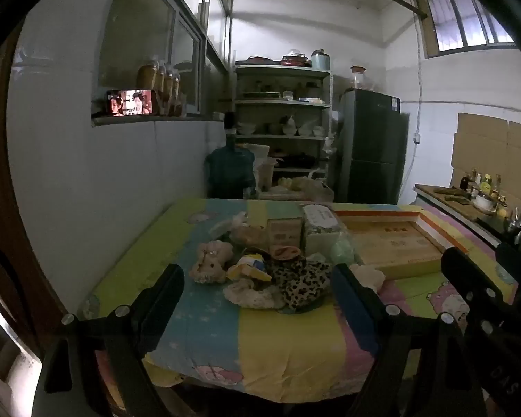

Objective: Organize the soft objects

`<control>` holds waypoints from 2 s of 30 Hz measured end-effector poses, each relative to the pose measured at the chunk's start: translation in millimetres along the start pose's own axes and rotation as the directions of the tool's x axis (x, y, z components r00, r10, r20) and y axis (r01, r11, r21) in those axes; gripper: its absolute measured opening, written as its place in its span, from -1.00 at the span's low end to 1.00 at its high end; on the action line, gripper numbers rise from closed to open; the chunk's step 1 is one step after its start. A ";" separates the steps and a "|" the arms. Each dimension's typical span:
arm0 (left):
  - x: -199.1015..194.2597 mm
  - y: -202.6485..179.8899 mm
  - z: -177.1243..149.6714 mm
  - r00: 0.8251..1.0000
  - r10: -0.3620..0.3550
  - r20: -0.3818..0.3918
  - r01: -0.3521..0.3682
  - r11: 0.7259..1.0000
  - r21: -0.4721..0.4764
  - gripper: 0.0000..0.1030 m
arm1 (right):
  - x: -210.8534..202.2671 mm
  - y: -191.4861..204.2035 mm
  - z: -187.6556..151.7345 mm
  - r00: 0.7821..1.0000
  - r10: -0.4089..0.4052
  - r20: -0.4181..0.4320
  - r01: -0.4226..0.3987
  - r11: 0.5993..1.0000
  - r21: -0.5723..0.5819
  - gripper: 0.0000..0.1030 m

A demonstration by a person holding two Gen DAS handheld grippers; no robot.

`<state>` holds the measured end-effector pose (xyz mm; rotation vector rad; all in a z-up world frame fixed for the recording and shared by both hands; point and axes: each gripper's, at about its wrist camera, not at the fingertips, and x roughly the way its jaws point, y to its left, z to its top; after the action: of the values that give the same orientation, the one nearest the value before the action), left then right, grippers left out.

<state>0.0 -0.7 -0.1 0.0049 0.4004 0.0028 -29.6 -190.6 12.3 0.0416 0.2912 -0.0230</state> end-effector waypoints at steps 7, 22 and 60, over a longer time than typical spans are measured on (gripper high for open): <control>-0.3 -6.8 -4.7 1.000 0.007 0.007 -0.007 1.000 -0.001 0.68 | -0.3 0.2 0.5 1.000 -0.001 -0.001 0.001 1.000 -0.004 0.77; -2.7 -1.3 0.5 1.000 -0.007 0.002 0.007 1.000 -0.013 0.68 | -1.5 1.3 -0.8 1.000 0.000 -0.001 0.000 1.000 -0.007 0.76; -3.8 3.2 -1.4 1.000 -0.007 0.003 0.007 1.000 -0.019 0.68 | -8.3 9.1 5.4 1.000 0.003 0.004 -0.003 1.000 -0.008 0.77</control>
<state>-4.0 2.5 0.1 -0.0156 0.3970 -0.0004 -35.7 -181.6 20.2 0.0342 0.2867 -0.0190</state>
